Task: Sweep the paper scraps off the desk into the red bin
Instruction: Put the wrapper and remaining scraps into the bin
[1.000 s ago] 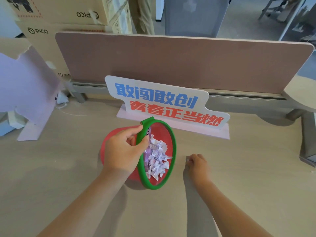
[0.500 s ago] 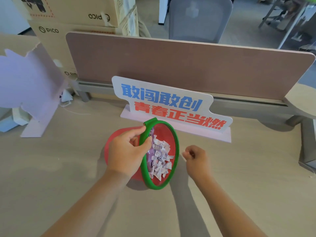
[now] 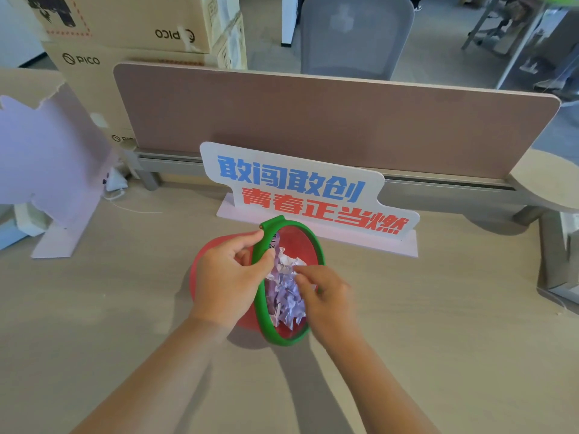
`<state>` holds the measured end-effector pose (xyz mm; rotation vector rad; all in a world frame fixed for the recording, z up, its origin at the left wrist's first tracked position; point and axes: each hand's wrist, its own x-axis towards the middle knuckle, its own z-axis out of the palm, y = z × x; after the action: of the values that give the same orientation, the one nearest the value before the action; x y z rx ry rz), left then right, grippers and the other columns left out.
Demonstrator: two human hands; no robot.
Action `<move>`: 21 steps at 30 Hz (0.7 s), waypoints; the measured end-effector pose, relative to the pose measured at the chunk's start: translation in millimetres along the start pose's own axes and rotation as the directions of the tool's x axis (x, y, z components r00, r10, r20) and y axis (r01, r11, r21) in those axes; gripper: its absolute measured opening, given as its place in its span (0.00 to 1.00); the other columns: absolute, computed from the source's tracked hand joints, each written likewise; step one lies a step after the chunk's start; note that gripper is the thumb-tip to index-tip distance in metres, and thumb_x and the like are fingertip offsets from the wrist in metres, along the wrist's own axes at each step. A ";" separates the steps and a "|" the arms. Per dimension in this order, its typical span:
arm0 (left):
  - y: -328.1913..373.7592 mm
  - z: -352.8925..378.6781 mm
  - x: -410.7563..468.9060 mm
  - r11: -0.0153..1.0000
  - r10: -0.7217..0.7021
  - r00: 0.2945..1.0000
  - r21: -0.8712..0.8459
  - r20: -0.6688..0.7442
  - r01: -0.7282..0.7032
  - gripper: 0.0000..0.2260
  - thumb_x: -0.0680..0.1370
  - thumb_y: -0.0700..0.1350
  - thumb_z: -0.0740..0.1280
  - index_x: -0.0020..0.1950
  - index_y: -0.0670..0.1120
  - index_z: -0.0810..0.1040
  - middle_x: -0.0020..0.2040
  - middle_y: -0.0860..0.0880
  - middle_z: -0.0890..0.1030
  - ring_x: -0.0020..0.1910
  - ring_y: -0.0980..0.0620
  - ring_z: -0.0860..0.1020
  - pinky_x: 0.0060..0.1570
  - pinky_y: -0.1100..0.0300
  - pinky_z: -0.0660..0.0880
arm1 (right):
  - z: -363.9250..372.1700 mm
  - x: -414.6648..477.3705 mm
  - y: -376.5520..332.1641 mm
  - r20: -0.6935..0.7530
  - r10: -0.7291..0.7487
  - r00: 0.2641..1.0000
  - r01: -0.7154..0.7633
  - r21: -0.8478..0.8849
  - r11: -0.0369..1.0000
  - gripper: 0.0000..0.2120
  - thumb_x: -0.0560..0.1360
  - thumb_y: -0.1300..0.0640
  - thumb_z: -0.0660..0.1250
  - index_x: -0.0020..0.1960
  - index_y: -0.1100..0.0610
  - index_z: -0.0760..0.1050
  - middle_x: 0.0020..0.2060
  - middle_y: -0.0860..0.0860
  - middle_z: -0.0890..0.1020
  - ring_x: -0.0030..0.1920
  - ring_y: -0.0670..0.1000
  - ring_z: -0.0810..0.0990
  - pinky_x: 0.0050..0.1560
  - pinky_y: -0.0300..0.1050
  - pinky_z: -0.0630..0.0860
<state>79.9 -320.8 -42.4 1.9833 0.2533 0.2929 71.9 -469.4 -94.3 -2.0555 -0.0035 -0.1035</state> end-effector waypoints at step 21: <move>1.5 6.9 11.2 1.000 0.003 1.000 -0.001 0.002 -0.003 0.11 0.69 0.44 0.74 0.49 0.54 0.82 0.25 0.54 0.68 0.25 0.58 0.64 0.31 0.66 0.67 | -25.8 -4.9 134.6 -0.193 0.439 0.877 -0.477 -0.252 0.842 0.04 0.73 0.59 0.69 0.47 0.58 0.79 0.43 0.51 0.75 0.46 0.54 0.76 0.44 0.42 0.67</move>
<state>92.8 -323.9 -42.8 1.9833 0.2482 0.2928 71.5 -555.0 -201.4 -2.2827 0.6207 0.0692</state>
